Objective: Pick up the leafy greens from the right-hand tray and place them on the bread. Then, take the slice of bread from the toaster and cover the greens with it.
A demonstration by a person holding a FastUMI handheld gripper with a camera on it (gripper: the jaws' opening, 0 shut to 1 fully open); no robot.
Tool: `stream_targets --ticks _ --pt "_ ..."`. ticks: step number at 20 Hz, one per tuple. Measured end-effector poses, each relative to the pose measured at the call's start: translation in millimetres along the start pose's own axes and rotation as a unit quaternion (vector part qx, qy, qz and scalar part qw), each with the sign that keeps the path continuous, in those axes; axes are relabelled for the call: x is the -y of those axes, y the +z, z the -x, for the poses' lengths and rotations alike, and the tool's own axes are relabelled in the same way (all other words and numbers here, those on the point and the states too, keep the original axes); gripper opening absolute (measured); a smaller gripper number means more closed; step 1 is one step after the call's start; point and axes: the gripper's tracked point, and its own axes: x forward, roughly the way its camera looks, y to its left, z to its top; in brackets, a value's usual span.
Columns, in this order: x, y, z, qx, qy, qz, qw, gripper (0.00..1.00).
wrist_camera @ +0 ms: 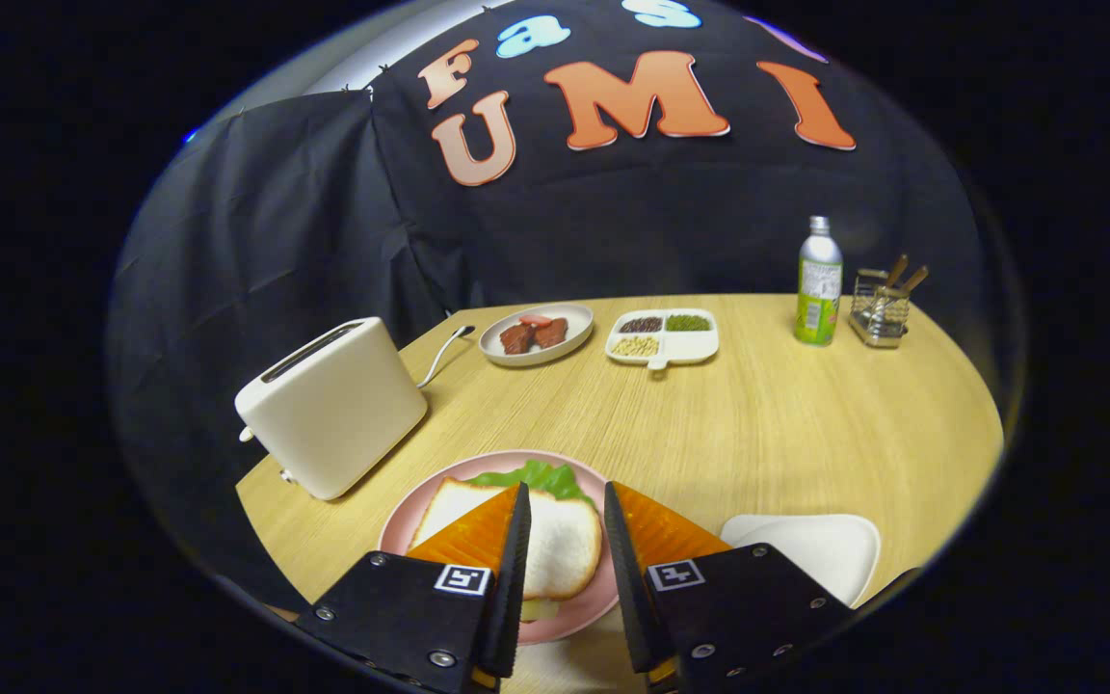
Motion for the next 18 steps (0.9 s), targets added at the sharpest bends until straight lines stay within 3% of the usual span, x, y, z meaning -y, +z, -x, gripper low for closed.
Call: stream_targets --ticks 4,11,16,18 --pt "21 59 21 0.109 -0.049 0.020 0.993 0.55" --pt "41 134 73 0.250 -0.135 0.069 0.956 0.60" --pt "41 151 89 0.289 -0.142 0.078 0.944 0.85" --pt "43 155 93 0.295 -0.147 0.088 0.940 0.89"
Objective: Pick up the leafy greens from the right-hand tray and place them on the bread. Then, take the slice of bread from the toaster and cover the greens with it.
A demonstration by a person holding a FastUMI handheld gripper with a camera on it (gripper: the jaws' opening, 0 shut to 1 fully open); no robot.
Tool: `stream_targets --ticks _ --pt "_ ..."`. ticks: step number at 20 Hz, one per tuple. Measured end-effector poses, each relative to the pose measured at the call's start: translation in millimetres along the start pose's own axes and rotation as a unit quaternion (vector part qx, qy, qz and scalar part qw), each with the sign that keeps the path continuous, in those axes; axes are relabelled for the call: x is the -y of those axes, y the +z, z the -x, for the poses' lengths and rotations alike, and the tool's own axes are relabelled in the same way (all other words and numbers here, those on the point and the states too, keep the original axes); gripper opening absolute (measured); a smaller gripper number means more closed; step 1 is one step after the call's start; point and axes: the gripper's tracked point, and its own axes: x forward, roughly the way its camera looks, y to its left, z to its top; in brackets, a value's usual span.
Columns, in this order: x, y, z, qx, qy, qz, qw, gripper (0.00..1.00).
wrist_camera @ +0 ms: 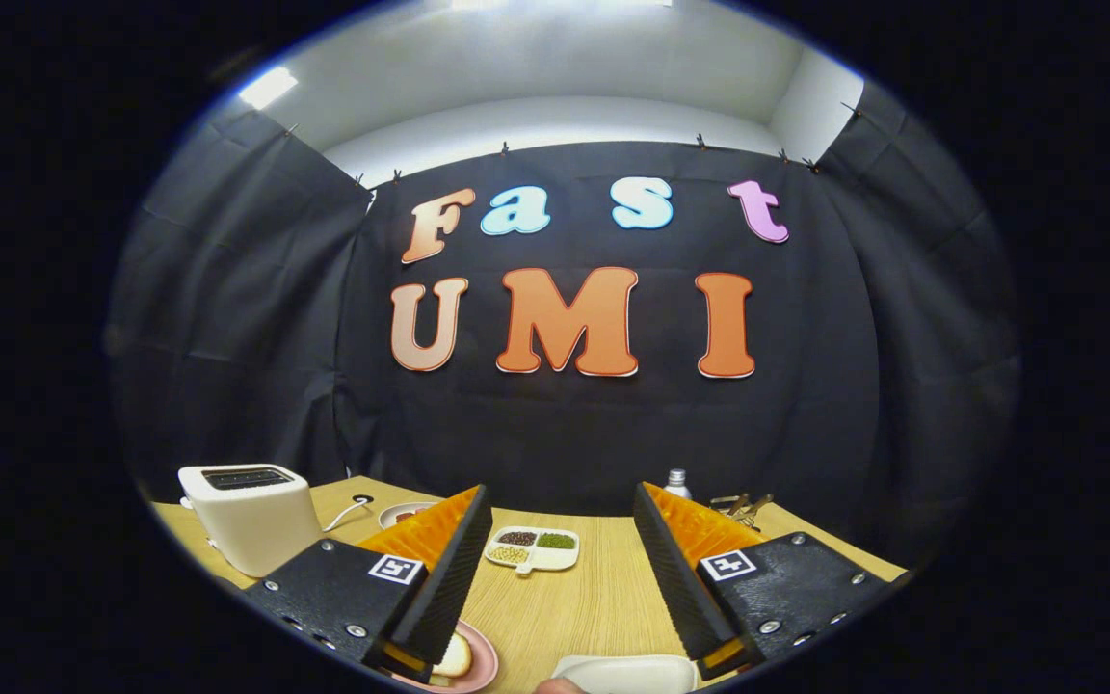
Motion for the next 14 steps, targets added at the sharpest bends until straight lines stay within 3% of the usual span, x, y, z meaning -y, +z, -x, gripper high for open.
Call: stream_targets --ticks 14 --pt "5 2 -7 0.011 -0.013 0.008 1.000 0.91"
